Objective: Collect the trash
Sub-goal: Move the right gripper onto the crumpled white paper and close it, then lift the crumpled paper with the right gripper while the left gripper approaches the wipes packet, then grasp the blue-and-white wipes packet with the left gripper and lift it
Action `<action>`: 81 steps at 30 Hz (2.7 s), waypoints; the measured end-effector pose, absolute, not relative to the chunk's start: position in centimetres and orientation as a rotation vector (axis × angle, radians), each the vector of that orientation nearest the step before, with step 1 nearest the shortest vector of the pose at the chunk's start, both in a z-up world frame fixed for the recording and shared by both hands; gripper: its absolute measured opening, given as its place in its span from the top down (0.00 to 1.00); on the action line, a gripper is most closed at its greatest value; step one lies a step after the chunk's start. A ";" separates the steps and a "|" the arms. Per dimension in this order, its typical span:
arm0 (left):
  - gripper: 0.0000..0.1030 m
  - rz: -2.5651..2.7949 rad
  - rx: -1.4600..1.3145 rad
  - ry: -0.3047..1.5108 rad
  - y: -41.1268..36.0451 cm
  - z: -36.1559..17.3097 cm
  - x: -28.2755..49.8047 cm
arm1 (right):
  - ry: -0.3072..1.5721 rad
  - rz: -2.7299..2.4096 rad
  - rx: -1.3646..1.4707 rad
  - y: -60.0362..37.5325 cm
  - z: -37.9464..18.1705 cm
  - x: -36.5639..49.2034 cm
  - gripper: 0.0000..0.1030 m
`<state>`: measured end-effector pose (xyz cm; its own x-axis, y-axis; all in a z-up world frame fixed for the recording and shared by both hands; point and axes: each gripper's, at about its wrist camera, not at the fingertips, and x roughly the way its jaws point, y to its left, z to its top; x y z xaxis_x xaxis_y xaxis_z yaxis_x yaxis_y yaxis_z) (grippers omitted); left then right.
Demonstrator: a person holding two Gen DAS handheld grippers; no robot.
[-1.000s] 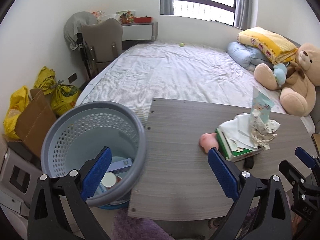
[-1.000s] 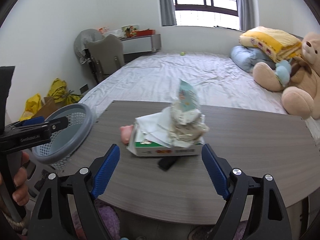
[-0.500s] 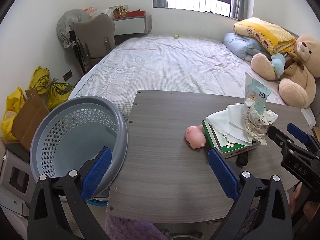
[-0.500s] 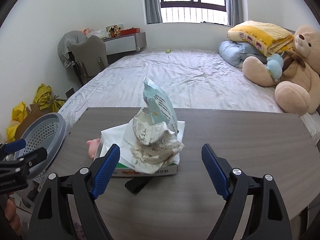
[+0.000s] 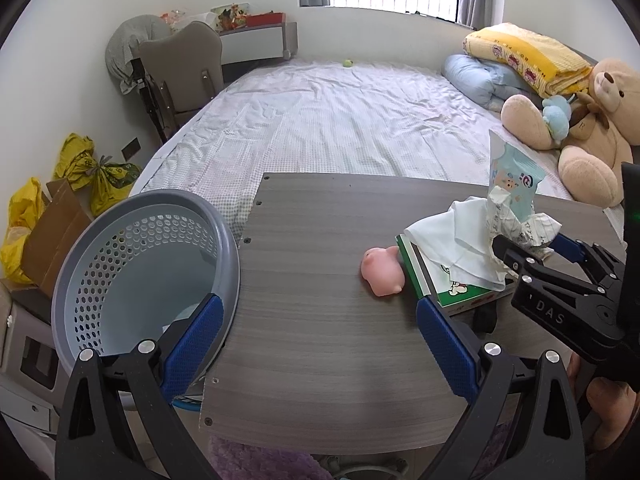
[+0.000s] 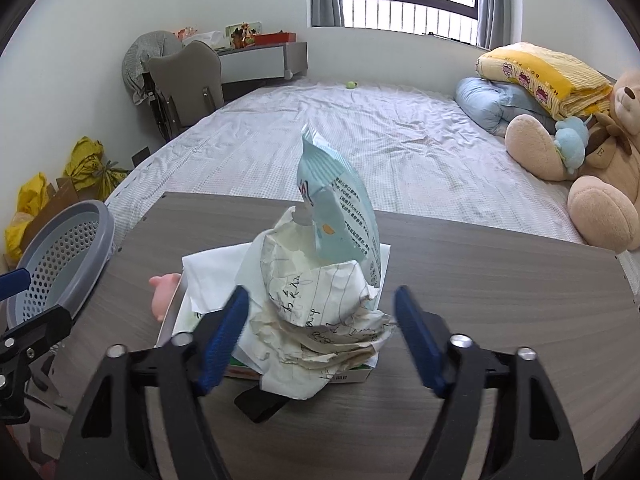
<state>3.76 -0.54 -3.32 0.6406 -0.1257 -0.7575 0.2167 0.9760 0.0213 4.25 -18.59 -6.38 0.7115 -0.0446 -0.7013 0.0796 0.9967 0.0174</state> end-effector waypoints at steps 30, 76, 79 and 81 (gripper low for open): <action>0.07 -0.237 0.115 0.896 -1.9 -4.7 4.1 | 0.729 -0.134 0.222 -24.4 -4.3 -5.9 0.50; 0.62 -0.438 0.140 0.835 -20.4 -5.7 9.5 | 0.654 -0.248 0.457 -35.6 -6.7 -10.8 0.50; 0.67 -0.446 0.144 0.826 -20.2 -5.2 9.0 | 0.651 -0.242 0.452 -35.4 -6.5 -10.8 0.50; 0.68 -0.450 0.137 0.820 -19.8 -4.6 8.6 | 0.651 -0.238 0.447 -35.1 -6.4 -10.8 0.50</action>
<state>8.61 -19.78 -4.62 0.5942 -0.3335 -0.7319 0.4377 0.8975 -0.0536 -10.77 -35.07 -6.39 0.7731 -0.0743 -0.6299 0.3489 0.8791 0.3246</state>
